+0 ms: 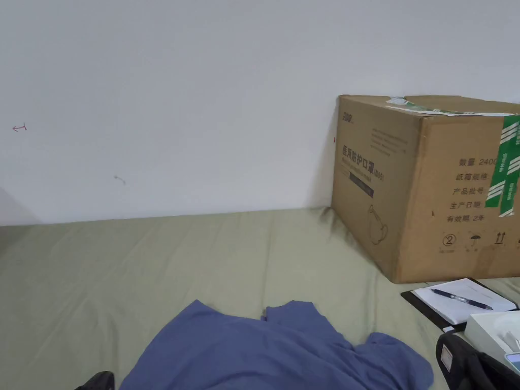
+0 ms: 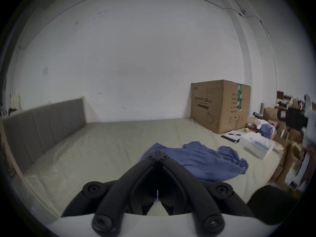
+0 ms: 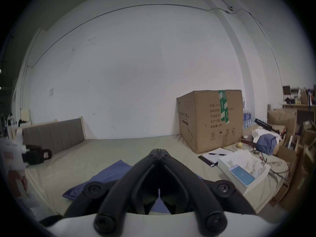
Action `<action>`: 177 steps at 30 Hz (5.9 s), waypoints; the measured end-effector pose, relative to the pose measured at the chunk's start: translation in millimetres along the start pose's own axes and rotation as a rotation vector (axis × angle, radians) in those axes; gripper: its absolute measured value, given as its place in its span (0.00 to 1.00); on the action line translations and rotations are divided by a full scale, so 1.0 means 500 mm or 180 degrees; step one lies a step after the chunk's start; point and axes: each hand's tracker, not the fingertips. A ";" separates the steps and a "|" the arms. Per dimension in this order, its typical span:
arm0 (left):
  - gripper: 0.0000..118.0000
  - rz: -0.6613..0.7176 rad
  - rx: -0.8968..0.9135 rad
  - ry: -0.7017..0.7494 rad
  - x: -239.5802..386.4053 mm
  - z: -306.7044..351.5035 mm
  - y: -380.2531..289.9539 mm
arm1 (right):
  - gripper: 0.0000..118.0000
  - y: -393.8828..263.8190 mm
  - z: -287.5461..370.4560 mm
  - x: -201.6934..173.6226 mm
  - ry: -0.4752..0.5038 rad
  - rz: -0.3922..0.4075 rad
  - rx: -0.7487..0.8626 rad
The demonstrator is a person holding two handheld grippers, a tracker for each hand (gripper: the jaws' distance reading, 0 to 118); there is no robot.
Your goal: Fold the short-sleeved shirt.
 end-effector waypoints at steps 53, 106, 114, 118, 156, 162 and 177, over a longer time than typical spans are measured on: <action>0.01 -0.0336 -0.2194 -0.0530 -0.011 -0.903 -0.042 | 0.77 -0.213 -0.641 0.338 0.0055 -0.1134 -0.3328; 0.01 0.0191 0.0043 0.0107 -0.200 -0.541 0.815 | 0.00 0.922 -0.775 0.021 -0.0082 0.0491 -0.0338; 0.01 0.0208 0.0070 0.0071 -0.176 -0.656 0.780 | 0.00 0.944 -0.835 -0.004 -0.0209 0.0748 -0.0204; 0.01 0.0135 0.0274 0.0197 -0.155 -0.648 0.724 | 0.00 0.867 -0.841 0.000 -0.0245 0.0960 -0.0330; 0.01 0.0521 -0.2390 -0.0013 -0.112 -0.282 -0.083 | 0.00 -0.133 -0.374 0.045 0.0516 -0.0315 -0.3103; 0.40 0.0914 -0.2838 0.0061 -0.129 -0.342 -0.198 | 0.34 -0.271 -0.426 0.028 0.0387 -0.0464 -0.3603; 0.96 0.1194 -0.1022 -0.0270 -0.121 -0.158 0.106 | 0.93 -0.014 -0.252 0.030 0.0621 -0.0570 -0.1938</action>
